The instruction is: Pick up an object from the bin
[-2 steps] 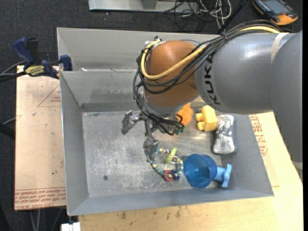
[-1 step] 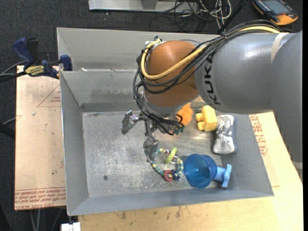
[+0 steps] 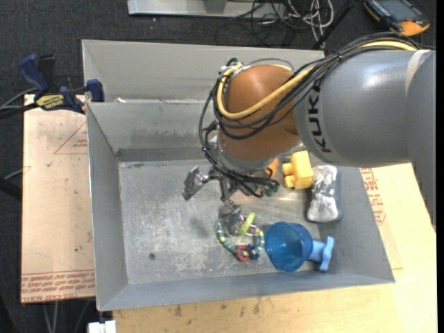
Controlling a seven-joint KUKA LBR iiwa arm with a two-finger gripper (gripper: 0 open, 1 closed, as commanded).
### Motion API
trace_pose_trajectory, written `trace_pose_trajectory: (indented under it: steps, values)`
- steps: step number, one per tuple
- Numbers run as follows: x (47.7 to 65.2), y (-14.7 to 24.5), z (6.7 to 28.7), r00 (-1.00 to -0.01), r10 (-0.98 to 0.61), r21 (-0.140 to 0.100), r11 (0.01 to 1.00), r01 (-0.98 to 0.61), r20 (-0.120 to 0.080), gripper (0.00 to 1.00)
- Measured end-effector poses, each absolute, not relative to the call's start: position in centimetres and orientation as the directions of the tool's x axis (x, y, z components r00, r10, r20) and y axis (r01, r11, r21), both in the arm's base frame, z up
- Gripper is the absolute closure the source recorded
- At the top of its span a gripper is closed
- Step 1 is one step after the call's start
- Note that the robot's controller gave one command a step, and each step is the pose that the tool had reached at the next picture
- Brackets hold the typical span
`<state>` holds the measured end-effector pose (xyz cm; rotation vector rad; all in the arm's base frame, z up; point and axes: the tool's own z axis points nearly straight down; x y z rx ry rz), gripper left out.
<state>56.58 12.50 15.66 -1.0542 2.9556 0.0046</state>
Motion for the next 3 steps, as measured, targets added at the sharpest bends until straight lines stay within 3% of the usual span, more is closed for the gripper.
trace_pose_trajectory:
  steps: [1,2,3]
  values:
    - [56.8,9.7,12.6,-0.679,-0.735,-0.005,0.679,-0.735,-0.005,0.0]
    - [55.9,9.0,10.3,-0.738,-0.675,0.005,0.738,-0.675,0.004,0.0]
    - [55.1,7.6,9.2,-0.635,-0.773,0.0,0.635,-0.773,-0.002,0.0]
